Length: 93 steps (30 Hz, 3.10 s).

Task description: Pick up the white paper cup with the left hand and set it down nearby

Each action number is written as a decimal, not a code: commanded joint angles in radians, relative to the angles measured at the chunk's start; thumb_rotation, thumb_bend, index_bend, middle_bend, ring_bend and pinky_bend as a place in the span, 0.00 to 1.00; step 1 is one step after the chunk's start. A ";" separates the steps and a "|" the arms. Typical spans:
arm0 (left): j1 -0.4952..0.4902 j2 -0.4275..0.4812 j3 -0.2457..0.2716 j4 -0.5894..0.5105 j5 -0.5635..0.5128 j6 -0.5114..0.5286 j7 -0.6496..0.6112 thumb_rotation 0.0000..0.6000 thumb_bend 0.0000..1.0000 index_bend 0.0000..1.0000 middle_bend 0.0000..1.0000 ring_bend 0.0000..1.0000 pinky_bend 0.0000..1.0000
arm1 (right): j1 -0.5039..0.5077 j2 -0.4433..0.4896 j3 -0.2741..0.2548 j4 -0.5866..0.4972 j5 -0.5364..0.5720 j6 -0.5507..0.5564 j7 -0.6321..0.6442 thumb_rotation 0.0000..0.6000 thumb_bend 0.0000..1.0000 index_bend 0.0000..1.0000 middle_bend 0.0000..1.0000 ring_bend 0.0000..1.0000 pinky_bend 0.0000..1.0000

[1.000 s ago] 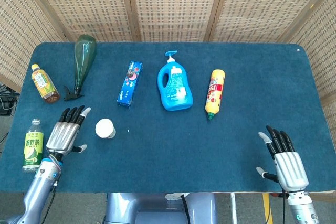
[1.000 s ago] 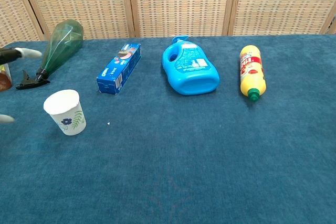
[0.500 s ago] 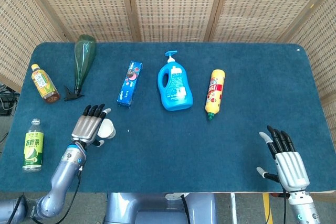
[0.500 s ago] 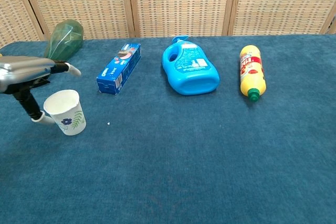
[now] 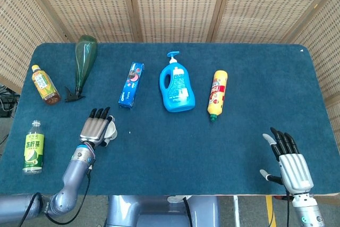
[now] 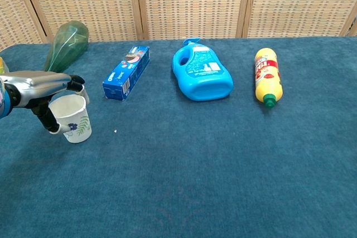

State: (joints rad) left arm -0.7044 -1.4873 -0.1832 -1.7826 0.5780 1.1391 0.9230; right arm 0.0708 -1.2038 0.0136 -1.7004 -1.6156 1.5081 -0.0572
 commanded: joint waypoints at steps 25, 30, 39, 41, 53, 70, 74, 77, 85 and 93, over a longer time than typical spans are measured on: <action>0.128 -0.121 -0.003 0.136 0.424 -0.036 -0.737 1.00 0.33 0.36 0.00 0.00 0.00 | 0.003 -0.007 -0.005 0.004 0.001 -0.010 -0.007 1.00 0.08 0.00 0.00 0.00 0.10; 0.121 -0.150 0.006 0.173 0.462 -0.070 -0.786 1.00 0.33 0.35 0.00 0.00 0.00 | 0.003 -0.008 -0.007 0.004 0.001 -0.013 -0.009 1.00 0.07 0.00 0.00 0.00 0.10; 0.110 -0.171 0.028 0.208 0.458 -0.103 -0.758 1.00 0.31 0.33 0.00 0.00 0.00 | 0.004 -0.007 -0.008 0.004 0.001 -0.016 -0.009 1.00 0.08 0.00 0.00 0.00 0.10; 0.109 -0.162 0.033 0.206 0.443 -0.116 -0.742 1.00 0.31 0.32 0.00 0.00 0.00 | 0.004 -0.007 -0.009 0.004 -0.001 -0.016 -0.009 1.00 0.08 0.00 0.00 0.00 0.10; 0.084 -0.057 0.084 0.152 0.332 -0.139 -0.526 1.00 0.27 0.18 0.00 0.00 0.00 | 0.004 -0.009 -0.010 0.005 -0.002 -0.016 -0.012 1.00 0.08 0.00 0.00 0.00 0.10; -0.014 -0.024 0.047 -0.032 0.136 -0.033 -0.228 1.00 0.29 0.15 0.00 0.00 0.00 | 0.002 -0.006 -0.011 -0.001 -0.009 -0.008 -0.006 1.00 0.07 0.00 0.00 0.00 0.10; -0.064 -0.045 0.040 -0.085 0.044 0.022 -0.102 1.00 0.30 0.15 0.00 0.00 0.00 | 0.002 -0.001 -0.009 -0.004 -0.009 -0.005 0.003 1.00 0.07 0.00 0.00 0.00 0.10; -0.100 -0.068 0.038 -0.111 -0.016 0.061 -0.023 1.00 0.30 0.16 0.00 0.00 0.00 | 0.001 0.003 -0.009 -0.007 -0.009 -0.002 0.010 1.00 0.08 0.00 0.00 0.00 0.10; -0.159 -0.151 0.045 -0.089 -0.114 0.164 0.109 1.00 0.30 0.18 0.00 0.00 0.00 | 0.000 0.012 -0.006 -0.014 -0.006 0.000 0.023 1.00 0.07 0.00 0.00 0.00 0.10; -0.179 -0.219 0.051 -0.027 -0.114 0.193 0.132 1.00 0.30 0.18 0.00 0.00 0.00 | 0.000 0.017 -0.009 -0.018 -0.010 -0.001 0.031 1.00 0.07 0.00 0.00 0.00 0.10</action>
State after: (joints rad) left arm -0.8782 -1.6937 -0.1360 -1.8226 0.4587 1.3274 1.0504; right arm 0.0711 -1.1871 0.0063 -1.7185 -1.6240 1.5077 -0.0260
